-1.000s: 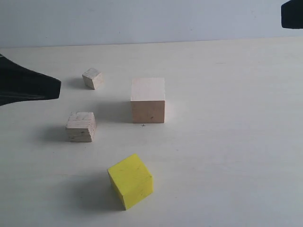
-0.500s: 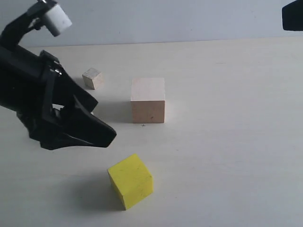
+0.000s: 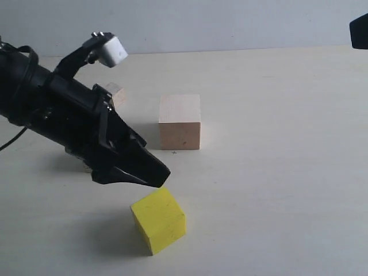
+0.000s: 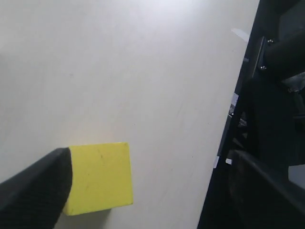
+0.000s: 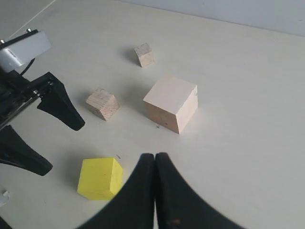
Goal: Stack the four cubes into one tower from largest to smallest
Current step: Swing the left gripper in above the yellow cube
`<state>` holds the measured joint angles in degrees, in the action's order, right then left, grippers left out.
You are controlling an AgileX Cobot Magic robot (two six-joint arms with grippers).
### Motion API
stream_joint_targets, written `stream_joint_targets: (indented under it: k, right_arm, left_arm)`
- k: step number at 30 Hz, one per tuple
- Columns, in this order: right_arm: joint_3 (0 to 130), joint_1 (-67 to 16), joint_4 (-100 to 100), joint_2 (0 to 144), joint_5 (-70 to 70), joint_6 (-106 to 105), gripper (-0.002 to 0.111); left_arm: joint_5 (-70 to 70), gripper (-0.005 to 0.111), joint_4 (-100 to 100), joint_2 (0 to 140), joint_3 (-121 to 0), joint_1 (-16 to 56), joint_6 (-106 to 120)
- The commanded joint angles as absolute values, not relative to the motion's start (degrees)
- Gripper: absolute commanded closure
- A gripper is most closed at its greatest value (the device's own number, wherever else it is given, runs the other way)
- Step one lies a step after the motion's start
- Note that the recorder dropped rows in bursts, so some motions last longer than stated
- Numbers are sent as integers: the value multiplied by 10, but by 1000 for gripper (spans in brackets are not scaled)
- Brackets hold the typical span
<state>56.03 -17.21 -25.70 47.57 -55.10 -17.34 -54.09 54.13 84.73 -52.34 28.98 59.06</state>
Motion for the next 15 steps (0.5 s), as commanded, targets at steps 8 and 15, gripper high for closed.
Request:
stream_joint_targets:
  k: [8, 15]
  right_arm:
    - [558, -170, -251, 473, -571, -179, 108]
    - [558, -170, -251, 473, -572, -179, 108]
  left_arm:
    - [-451, 21, 505, 902, -527, 357, 586]
    - [-385, 21, 394, 908, -527, 394, 536]
